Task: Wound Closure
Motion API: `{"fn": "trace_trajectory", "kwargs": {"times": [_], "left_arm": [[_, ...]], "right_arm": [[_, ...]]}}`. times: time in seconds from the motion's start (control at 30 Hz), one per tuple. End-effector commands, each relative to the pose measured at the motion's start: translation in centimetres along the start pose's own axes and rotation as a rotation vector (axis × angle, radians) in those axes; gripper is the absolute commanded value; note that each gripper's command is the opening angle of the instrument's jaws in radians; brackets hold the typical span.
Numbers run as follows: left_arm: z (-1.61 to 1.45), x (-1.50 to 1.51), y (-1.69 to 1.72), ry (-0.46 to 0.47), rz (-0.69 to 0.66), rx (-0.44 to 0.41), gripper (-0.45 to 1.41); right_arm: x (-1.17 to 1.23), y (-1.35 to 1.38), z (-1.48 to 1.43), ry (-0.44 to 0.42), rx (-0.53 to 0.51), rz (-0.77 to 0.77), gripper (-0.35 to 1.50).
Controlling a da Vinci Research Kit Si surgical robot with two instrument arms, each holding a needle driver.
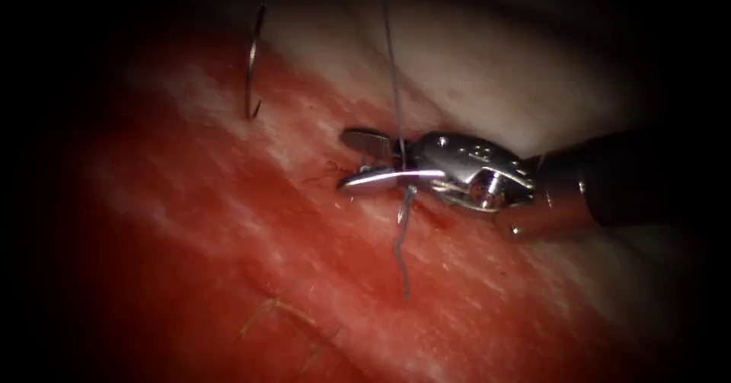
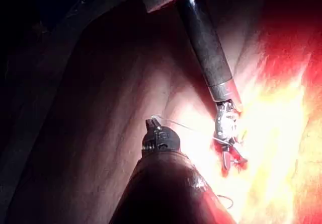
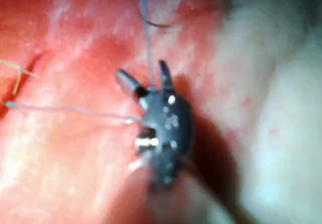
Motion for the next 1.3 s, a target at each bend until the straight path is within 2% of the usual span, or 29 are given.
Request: {"fn": "trace_trajectory", "kwargs": {"times": [0.03, 0.13, 0.17, 0.2, 0.23, 0.27, 0.37, 0.43, 0.5, 0.57, 0.6, 0.63, 0.67, 0.77, 0.87, 0.93, 1.0, 1.03, 1.17, 1.23, 1.27, 1.3], "left_arm": [[0.07, -0.02, -0.01, 0.0, 0.0, 0.0, -0.45], [0.08, -0.02, -0.01, 0.0, 0.0, 0.001, -0.45], [0.09, -0.02, 0.0, 0.0, 0.0, 0.001, -0.45], [0.09, -0.02, 0.0, 0.0, 0.0, 0.002, -0.45], [0.09, -0.02, 0.01, 0.0, 0.001, 0.002, -0.45], [0.09, -0.02, 0.01, 0.0, 0.001, 0.002, -0.45], [0.09, -0.02, 0.03, -0.001, 0.002, 0.003, -0.45], [0.09, -0.02, 0.04, -0.001, 0.003, 0.004, -0.45], [0.09, -0.02, 0.04, -0.001, 0.003, 0.003, -0.45], [0.09, -0.02, 0.04, 0.0, 0.003, 0.003, -0.45], [0.1, -0.02, 0.03, 0.0, 0.003, 0.003, -0.45], [0.12, -0.04, 0.03, 0.0, 0.002, 0.004, -0.45], [0.14, -0.06, 0.02, 0.0, 0.002, 0.004, -0.45], [0.28, -0.18, 0.04, 0.0, 0.006, 0.011, -0.45], [0.46, -0.25, 0.18, -0.014, 0.025, 0.007, -0.45], [0.83, -0.26, 0.4, -0.05, 0.016, -0.007, -0.45], [1.05, -0.25, 0.51, -0.071, 0.018, -0.029, -0.45], [1.3, -0.25, 0.63, -0.083, 0.007, -0.054, -0.45], [1.74, -0.35, 0.81, -0.117, -0.018, -0.086, -0.45], [1.82, -0.45, 0.85, -0.126, -0.069, -0.085, -0.15], [1.82, -0.45, 0.85, -0.126, -0.069, -0.085, -0.15], [1.81, -0.52, 0.87, -0.144, -0.134, -0.071, 0.17]], "right_arm": [[-0.08, -0.03, 0.11, 0.001, -0.001, -0.001, 1.48], [-0.08, -0.04, 0.11, 0.001, -0.001, -0.001, 1.48], [-0.08, -0.07, 0.07, 0.0, 0.008, -0.001, 1.18], [-0.09, -0.08, 0.04, -0.004, 0.032, -0.001, 0.68], [-0.08, -0.09, 0.02, 0.0, 0.059, -0.001, 0.0], [-0.07, -0.09, 0.01, 0.003, 0.061, -0.007, -0.35], [-0.06, -0.05, -0.01, -0.003, 0.073, -0.113, -0.35], [-0.07, -0.04, -0.01, 0.009, 0.08, -0.115, -0.35], [-0.04, -0.01, -0.02, 0.071, 0.084, -0.117, -0.35], [-0.03, -0.01, -0.03, 0.077, 0.086, -0.117, -0.35], [-0.02, -0.02, -0.04, 0.085, 0.06, -0.115, 0.24], [0.02, -0.03, -0.06, 0.095, 0.025, -0.111, 1.26], [0.05, -0.03, -0.09, 0.097, 0.014, -0.107, 1.43], [0.25, -0.03, -0.55, 0.109, -0.019, -0.077, 1.48], [0.33, 0.01, -1.02, 0.135, -0.069, -0.062, 1.48], [0.27, -0.02, -1.4, 0.144, -0.101, -0.063, 1.48], [0.2, -0.08, -1.54, 0.146, -0.116, -0.068, 1.48], [0.1, -0.18, -1.65, 0.148, -0.126, -0.077, 1.48], [-0.06, -0.34, -1.85, 0.149, -0.115, -0.091, 1.48], [-0.08, -0.39, -2.04, 0.144, -0.126, -0.091, 1.48], [-0.08, -0.39, -2.04, 0.144, -0.126, -0.091, 1.48], [-0.09, -0.44, -2.15, 0.142, -0.134, -0.092, 1.48]]}}
